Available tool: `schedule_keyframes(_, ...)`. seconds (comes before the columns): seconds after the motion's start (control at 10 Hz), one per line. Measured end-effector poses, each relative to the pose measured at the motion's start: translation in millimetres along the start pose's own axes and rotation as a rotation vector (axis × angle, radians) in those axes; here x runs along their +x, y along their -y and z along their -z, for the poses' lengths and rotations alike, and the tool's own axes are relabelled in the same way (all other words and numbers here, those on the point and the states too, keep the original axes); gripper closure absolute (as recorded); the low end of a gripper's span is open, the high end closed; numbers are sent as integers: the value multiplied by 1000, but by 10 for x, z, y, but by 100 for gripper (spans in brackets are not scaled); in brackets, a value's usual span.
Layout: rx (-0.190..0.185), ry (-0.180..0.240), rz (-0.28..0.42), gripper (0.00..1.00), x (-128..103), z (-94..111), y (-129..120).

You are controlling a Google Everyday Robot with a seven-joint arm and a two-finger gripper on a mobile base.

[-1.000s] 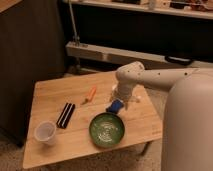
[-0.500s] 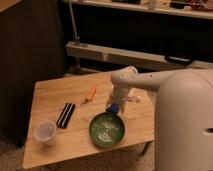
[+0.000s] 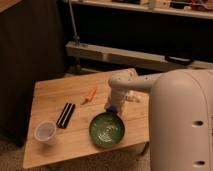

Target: Place the white sponge in the ceramic cup

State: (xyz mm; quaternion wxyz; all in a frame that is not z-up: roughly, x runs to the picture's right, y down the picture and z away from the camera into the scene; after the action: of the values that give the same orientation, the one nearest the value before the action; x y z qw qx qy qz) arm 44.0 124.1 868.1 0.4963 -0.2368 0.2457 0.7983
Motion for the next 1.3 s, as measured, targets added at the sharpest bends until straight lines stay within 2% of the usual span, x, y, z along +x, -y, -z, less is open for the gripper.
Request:
schedule_keyframes(0.7, 15, 1, 37, 37, -111, -226, -130)
schedule_keyframes(0.8, 23, -8, 40, 44, -118, -248, -137)
schedule_keyframes(1.0, 22, -28, 52, 66, -118, -208, -161)
schedule_keyframes(1.1, 18, -33, 62, 74, -108, -143, -192)
schedule_keyframes(1.3, -7, -53, 96, 95, -66, 163, -302)
